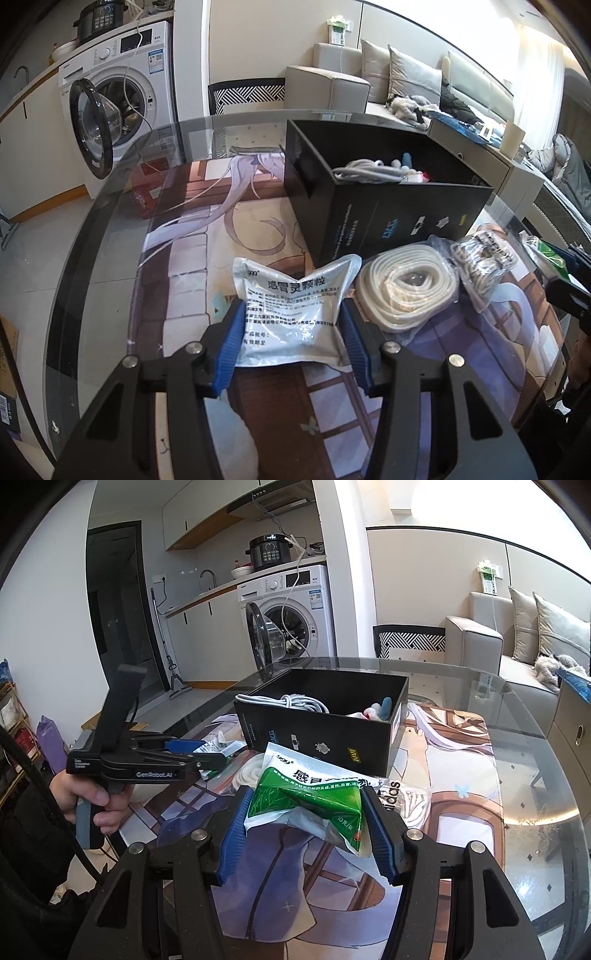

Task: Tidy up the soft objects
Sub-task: 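Carry the white sachet and green packet over the black box with both grippers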

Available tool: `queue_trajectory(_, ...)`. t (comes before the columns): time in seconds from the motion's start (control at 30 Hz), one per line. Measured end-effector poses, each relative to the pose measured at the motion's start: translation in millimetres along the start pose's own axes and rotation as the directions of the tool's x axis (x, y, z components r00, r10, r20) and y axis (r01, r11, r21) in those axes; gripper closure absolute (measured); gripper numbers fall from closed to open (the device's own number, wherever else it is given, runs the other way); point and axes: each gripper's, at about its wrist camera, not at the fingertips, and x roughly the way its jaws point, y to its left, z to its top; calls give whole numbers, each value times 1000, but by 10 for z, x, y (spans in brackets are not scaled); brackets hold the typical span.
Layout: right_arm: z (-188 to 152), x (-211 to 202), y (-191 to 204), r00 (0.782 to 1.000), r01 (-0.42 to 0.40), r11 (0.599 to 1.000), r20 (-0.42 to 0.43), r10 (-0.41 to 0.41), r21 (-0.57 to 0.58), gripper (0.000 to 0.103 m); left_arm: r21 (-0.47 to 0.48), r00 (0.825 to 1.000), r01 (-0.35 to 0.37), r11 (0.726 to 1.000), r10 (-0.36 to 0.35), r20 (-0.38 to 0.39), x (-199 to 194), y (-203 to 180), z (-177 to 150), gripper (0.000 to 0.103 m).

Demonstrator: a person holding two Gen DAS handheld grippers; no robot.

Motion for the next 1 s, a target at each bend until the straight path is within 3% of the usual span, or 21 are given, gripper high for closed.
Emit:
queue_trajectory(0.37, 103, -73, -28, 998, 48, 999, 30, -48, -17, 44, -13, 997, 9, 1000, -8, 76, -339, -5, 0, 53)
queue_trajectory(0.77, 355, -93, -55, 992, 113, 992, 70, -109, -55, 44, -5, 982, 41, 999, -40, 183, -653, -127, 252, 53)
queue_trajectory(1.0, 536, 37, -105, 990, 126, 989, 72, -121, -75, 44, 10, 978, 45, 999, -46, 202, -633, -213, 455, 53)
